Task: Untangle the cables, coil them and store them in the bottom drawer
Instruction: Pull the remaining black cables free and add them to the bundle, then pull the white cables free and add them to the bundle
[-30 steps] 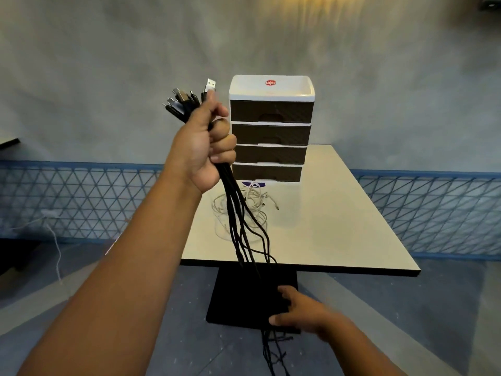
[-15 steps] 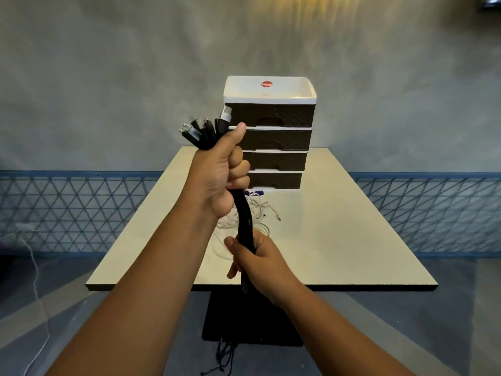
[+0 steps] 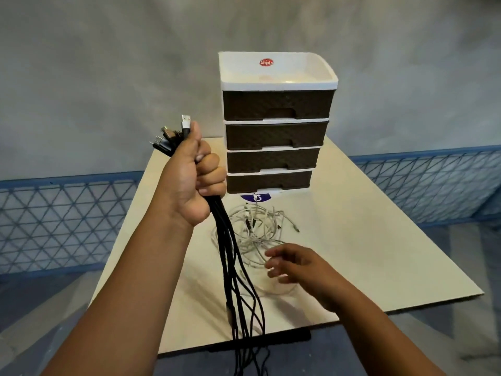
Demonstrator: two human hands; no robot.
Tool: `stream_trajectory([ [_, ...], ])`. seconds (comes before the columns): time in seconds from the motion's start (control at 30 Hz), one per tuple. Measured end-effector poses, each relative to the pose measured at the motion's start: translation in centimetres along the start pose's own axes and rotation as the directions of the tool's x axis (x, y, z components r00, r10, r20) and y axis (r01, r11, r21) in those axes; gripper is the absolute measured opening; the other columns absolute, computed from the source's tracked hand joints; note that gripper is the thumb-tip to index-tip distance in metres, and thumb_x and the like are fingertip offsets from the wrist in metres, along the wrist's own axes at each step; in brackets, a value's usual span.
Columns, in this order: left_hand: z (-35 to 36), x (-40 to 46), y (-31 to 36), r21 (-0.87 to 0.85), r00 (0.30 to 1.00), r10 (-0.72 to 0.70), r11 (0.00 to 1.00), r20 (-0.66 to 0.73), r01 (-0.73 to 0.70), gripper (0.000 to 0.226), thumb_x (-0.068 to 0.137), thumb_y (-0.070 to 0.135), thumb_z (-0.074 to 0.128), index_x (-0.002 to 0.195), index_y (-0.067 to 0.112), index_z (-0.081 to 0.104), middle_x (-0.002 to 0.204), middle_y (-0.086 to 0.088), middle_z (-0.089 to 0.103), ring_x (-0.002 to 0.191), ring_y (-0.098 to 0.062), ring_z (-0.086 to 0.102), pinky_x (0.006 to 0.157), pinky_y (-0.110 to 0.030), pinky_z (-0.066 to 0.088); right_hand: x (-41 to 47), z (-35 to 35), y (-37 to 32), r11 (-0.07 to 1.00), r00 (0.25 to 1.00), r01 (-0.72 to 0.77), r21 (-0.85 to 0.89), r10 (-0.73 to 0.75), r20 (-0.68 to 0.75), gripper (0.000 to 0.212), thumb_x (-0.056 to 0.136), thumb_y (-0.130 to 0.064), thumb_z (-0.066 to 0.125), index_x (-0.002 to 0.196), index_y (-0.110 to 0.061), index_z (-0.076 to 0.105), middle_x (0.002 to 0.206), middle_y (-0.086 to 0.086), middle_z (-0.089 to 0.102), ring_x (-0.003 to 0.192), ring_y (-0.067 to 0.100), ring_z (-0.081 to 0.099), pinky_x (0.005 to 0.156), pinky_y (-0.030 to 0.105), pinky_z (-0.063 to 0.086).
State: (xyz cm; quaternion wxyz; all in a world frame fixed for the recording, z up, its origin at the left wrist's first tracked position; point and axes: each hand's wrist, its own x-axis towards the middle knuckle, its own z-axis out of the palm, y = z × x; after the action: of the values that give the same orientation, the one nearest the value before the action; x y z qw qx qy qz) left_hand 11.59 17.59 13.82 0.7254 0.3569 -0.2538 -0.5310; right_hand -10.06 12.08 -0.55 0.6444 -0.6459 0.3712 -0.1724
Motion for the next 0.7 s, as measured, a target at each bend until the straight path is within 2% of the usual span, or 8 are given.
stream_trajectory([
  [0.1, -1.3, 1.4, -0.2, -0.032, 0.999, -0.045, 0.998, 0.031, 0.046, 0.056, 0.099, 0.055, 0.04, 0.054, 0.022, 0.034, 0.042, 0.008, 0.021, 0.034, -0.004, 0.017, 0.04, -0.018, 0.007, 2.5, -0.8, -1.6, 0.999, 0.964, -0.03, 0.033, 0.038, -0.262, 0.015, 0.096, -0.009, 0.056, 0.105, -0.013, 0.068, 0.101, 0.009, 0.072, 0.079, 0.019, 0.069, 0.067, 0.027, 0.052],
  [0.17, -1.8, 2.4, -0.4, -0.023, 0.997, -0.069, 0.997, 0.036, 0.07, 0.056, 0.098, 0.054, 0.04, 0.054, 0.022, 0.034, 0.042, 0.008, 0.021, 0.034, -0.004, 0.017, 0.039, -0.018, 0.007, 4.3, -0.6, -2.8, 0.998, 0.94, -0.058, 0.003, 0.056, -0.336, 0.014, 0.098, -0.019, 0.057, 0.107, -0.014, 0.067, 0.103, 0.008, 0.07, 0.075, 0.019, 0.069, 0.063, 0.027, 0.051],
  [0.23, -2.1, 3.1, -0.8, -0.006, 0.996, -0.089, 0.996, 0.026, 0.09, 0.055, 0.098, 0.053, 0.042, 0.054, 0.022, 0.035, 0.042, 0.008, 0.021, 0.033, -0.003, 0.017, 0.038, -0.017, 0.007, 6.0, -0.2, -4.2, 0.995, 0.933, -0.098, -0.025, 0.083, -0.351, 0.024, 0.098, -0.033, 0.056, 0.111, -0.014, 0.066, 0.105, 0.007, 0.069, 0.08, 0.021, 0.068, 0.063, 0.028, 0.05],
  [0.3, -2.3, 3.7, -1.3, 0.003, 0.994, -0.112, 0.994, 0.009, 0.111, 0.054, 0.098, 0.052, 0.042, 0.054, 0.022, 0.035, 0.041, 0.009, 0.021, 0.033, -0.003, 0.017, 0.039, -0.017, 0.007, 7.7, -0.1, -5.5, 0.986, 0.938, -0.159, -0.055, 0.133, -0.321, 0.035, 0.096, -0.042, 0.057, 0.111, -0.012, 0.066, 0.105, 0.007, 0.069, 0.093, 0.025, 0.065, 0.071, 0.03, 0.049],
  [0.4, -2.2, 4.5, -2.1, 0.0, 0.989, -0.149, 0.989, -0.024, 0.149, 0.053, 0.098, 0.051, 0.043, 0.055, 0.022, 0.037, 0.042, 0.009, 0.021, 0.033, -0.003, 0.017, 0.039, -0.016, 0.008, 9.4, -0.5, -7.6, 0.978, 0.947, -0.197, -0.068, 0.171, -0.272, 0.036, 0.094, -0.04, 0.061, 0.106, -0.007, 0.069, 0.097, 0.006, 0.072, 0.091, 0.022, 0.062, 0.071, 0.029, 0.045],
  [0.47, -2.1, 5.0, -2.5, -0.007, 0.985, -0.166, 0.986, -0.056, 0.165, 0.05, 0.098, 0.051, 0.044, 0.057, 0.022, 0.038, 0.042, 0.009, 0.021, 0.033, -0.003, 0.017, 0.038, -0.016, 0.008, 10.1, -1.4, -9.5, 0.985, 0.954, -0.154, -0.074, 0.129, -0.271, 0.028, 0.096, -0.031, 0.059, 0.103, -0.007, 0.071, 0.085, 0.006, 0.065, 0.08, 0.018, 0.06, 0.067, 0.027, 0.043],
  [0.53, -2.0, 5.2, -2.7, -0.016, 0.98, -0.178, 0.984, -0.09, 0.177, 0.048, 0.097, 0.05, 0.046, 0.059, 0.022, 0.039, 0.042, 0.009, 0.021, 0.033, -0.003, 0.017, 0.035, -0.015, 0.01, 10.6, -2.6, -12.1, 0.995, 0.963, -0.078, -0.058, 0.06, -0.263, 0.027, 0.1, -0.028, 0.053, 0.101, -0.009, 0.072, 0.077, 0.006, 0.056, 0.073, 0.017, 0.056, 0.069, 0.028, 0.046],
  [0.7, -2.5, 5.4, -2.5, -0.016, 0.971, -0.172, 0.985, -0.167, 0.171, 0.044, 0.096, 0.048, 0.05, 0.061, 0.021, 0.043, 0.042, 0.01, 0.021, 0.031, -0.002, 0.017, 0.032, -0.013, 0.011, 11.1, -5.8, -19.3, 0.97, 0.949, 0.245, -0.007, -0.241, -0.206, 0.026, 0.103, -0.023, 0.048, 0.099, -0.01, 0.07, 0.054, -0.007, 0.044, 0.058, 0.014, 0.042, 0.063, 0.031, 0.042],
])
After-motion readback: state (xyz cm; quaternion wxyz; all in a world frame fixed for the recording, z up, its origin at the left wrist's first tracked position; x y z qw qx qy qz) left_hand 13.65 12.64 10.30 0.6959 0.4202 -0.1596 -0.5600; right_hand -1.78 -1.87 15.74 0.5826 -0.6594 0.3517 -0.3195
